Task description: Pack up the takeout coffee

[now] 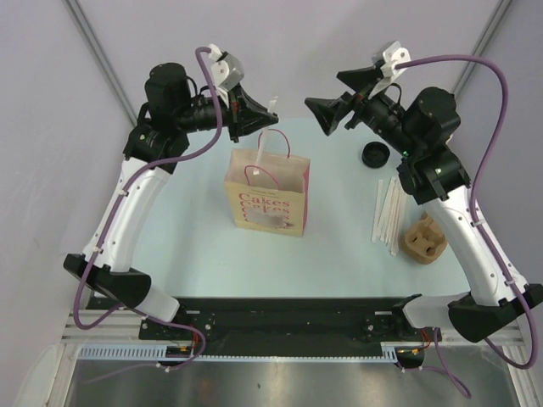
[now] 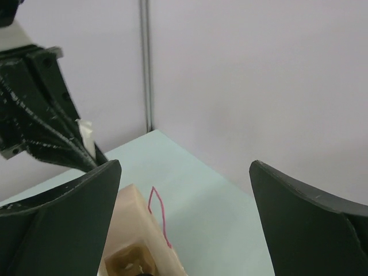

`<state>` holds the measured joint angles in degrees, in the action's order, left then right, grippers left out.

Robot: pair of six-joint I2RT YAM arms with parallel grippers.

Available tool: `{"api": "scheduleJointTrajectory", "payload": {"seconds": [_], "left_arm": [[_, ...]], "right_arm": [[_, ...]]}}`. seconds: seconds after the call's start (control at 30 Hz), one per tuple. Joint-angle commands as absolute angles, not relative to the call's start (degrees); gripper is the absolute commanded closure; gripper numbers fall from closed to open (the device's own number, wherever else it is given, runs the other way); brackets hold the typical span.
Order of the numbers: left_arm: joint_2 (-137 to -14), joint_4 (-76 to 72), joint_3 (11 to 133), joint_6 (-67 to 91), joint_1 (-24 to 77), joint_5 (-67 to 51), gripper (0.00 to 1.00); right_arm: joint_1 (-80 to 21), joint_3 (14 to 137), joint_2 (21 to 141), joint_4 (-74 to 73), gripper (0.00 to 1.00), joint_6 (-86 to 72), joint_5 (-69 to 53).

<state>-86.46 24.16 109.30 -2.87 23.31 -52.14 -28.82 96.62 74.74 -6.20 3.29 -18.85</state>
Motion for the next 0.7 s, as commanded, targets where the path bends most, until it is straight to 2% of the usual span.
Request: {"api": "scheduleJointTrajectory", "payload": {"seconds": [0.0, 0.23, 0.67], "left_arm": [[-86.5, 32.9, 109.2, -12.3, 22.9, -50.4, 1.0], [-84.7, 30.4, 99.7, -17.3, 22.7, -49.9, 1.0], [-86.3, 35.1, 91.9, -28.1, 22.7, -50.8, 0.96]], "right_arm": [[-25.3, 96.2, 73.0, -6.8, 0.0, -2.5, -17.7], [-20.4, 94.8, 72.3, -8.5, 0.0, -7.1, -19.6], [-17.2, 92.9, 71.3, -10.2, 0.01, -8.1, -21.7]]}}
